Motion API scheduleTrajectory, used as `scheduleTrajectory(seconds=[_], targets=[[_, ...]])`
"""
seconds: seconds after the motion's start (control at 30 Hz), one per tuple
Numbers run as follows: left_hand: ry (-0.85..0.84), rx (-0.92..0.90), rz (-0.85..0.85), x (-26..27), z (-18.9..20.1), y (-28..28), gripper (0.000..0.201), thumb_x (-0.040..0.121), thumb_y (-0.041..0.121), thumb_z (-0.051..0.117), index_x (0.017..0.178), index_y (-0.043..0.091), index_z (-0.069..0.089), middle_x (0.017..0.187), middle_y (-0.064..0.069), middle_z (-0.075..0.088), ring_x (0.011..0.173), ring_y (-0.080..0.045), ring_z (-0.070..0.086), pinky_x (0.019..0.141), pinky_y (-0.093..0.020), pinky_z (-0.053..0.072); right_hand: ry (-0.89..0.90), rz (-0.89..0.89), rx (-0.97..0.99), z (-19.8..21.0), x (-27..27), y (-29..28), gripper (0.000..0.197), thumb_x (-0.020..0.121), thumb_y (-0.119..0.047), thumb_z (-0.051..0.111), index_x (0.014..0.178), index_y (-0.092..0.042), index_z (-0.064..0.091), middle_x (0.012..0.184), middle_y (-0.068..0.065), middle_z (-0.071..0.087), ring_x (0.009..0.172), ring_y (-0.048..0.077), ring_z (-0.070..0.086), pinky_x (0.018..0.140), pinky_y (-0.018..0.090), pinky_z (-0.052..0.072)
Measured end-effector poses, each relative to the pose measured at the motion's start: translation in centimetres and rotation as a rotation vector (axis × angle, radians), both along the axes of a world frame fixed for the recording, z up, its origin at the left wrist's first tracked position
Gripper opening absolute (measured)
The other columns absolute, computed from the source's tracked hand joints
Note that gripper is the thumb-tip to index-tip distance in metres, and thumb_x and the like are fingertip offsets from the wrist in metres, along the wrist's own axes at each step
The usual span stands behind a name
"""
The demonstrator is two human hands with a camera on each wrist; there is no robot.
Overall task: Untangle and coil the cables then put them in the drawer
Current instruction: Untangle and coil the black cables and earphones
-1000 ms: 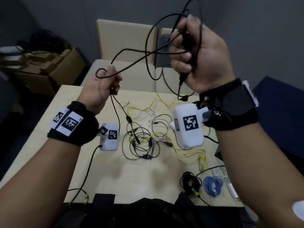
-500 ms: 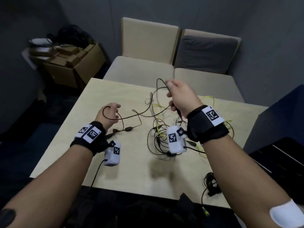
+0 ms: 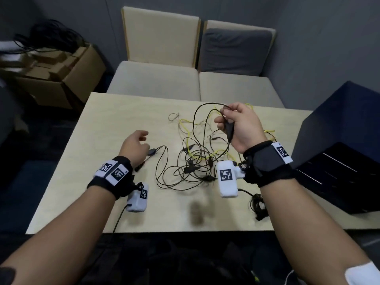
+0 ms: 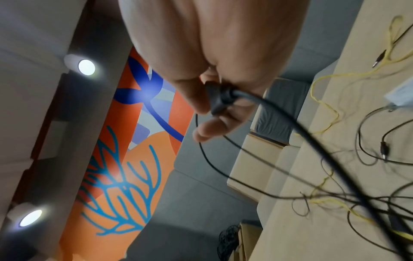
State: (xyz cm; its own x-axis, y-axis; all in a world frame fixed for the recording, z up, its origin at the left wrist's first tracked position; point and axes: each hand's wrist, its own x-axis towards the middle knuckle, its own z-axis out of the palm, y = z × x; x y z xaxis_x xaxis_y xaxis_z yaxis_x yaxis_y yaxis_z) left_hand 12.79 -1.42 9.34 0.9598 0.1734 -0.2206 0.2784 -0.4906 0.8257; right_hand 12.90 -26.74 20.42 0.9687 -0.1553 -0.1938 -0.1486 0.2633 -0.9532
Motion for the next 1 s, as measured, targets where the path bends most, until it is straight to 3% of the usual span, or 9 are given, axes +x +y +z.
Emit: scheduleTrajectory(seconds=[0.13,0.23,0.33,0.43,0.53,0.7,0.77,0.9,1.0], targets=[[-0.180,-0.275,-0.206,-1.2,3.8,-4.6,0.014,0.091,0.011,0.060,0.101,0.021,0.063,0.096,0.000,0.065,0.089,-0.019,0.062,0.079,-0.032,0.052,-0.009,-0.035,0.067,-1.3,-0.6,1.1,0.021,0.095,0.009,0.038,0.083,-0.008,0.044,0.077,0.006,0.043,0.062,0.021,0.062,0.048,0.021,0.047],[-0.155,-0.360,-0.468,-2.7,6.0,-8.3,0.014,0.091,0.027,0.061,0.104,0.023,0.059,0.096,-0.004,0.068,0.089,-0.017,0.065,0.077,-0.026,0.052,-0.003,-0.064,0.150,-2.0,-1.0,1.5,0.020,0.095,0.007,0.041,0.084,-0.009,0.042,0.077,0.009,0.046,0.062,0.021,0.061,0.050,0.022,0.047],[-0.021,-0.412,-0.640,-3.8,5.7,-11.0,0.029,0.091,0.035,0.056,0.115,0.020,0.047,0.081,-0.006,0.068,0.081,-0.021,0.066,0.080,-0.033,0.052,0.029,-0.044,0.208,-2.6,-1.5,1.6,0.022,0.096,0.001,0.044,0.081,-0.014,0.038,0.074,0.016,0.057,0.059,0.020,0.054,0.050,0.025,0.046],[-0.048,-0.317,-0.659,-3.9,5.1,-11.8,0.010,0.098,0.026,0.049,0.095,0.017,0.050,0.065,-0.008,0.053,0.062,-0.024,0.054,0.063,-0.036,0.045,0.029,0.029,0.183,-3.3,-2.0,0.5,0.027,0.095,0.000,0.048,0.075,-0.013,0.038,0.070,0.013,0.062,0.066,0.021,0.060,0.061,0.029,0.050],[-0.070,-0.293,-0.661,-3.3,5.4,-13.0,0.027,0.100,0.026,0.044,0.080,0.014,0.058,0.060,-0.002,0.042,0.054,-0.015,0.040,0.053,-0.027,0.035,0.043,0.081,0.096,-3.3,-2.3,-2.6,0.028,0.094,-0.006,0.056,0.071,-0.013,0.040,0.064,0.006,0.059,0.068,0.023,0.065,0.062,0.029,0.053],[-0.171,-0.327,-0.532,-1.7,6.8,-15.8,0.036,0.090,0.047,0.041,0.074,0.022,0.061,0.047,0.013,0.036,0.046,-0.008,0.028,0.046,-0.026,0.022,0.101,0.124,-0.496,-3.1,-1.9,-9.1,0.022,0.091,-0.035,0.063,0.084,-0.017,0.053,0.085,0.005,0.058,0.067,0.022,0.062,0.063,0.033,0.049],[-0.163,-0.385,-0.506,-1.5,7.3,-17.2,0.037,0.089,0.048,0.040,0.073,0.022,0.062,0.049,0.014,0.036,0.047,-0.008,0.028,0.045,-0.025,0.023,-0.042,0.126,-0.615,-2.4,-1.8,-11.1,0.014,0.090,-0.029,0.064,0.099,-0.022,0.059,0.098,0.006,0.062,0.081,0.019,0.063,0.073,0.033,0.050],[-0.175,-0.508,-0.531,-1.5,8.4,-20.2,0.037,0.092,0.041,0.038,0.075,0.016,0.059,0.051,0.015,0.031,0.046,-0.007,0.024,0.043,-0.020,0.020,-0.341,0.456,-0.754,-1.2,-1.7,-12.9,0.032,0.088,-0.022,0.064,0.120,-0.026,0.059,0.132,-0.010,0.050,0.122,-0.001,0.046,0.101,0.016,0.036],[-0.180,-0.604,-0.506,-1.2,8.9,-22.0,0.034,0.095,0.037,0.040,0.078,0.012,0.056,0.053,0.011,0.030,0.049,-0.009,0.021,0.045,-0.025,0.015,-0.312,0.521,-0.673,-1.3,-1.4,-13.5,0.016,0.084,-0.021,0.069,0.099,-0.016,0.068,0.105,-0.004,0.065,0.097,-0.002,0.058,0.089,0.015,0.042]])
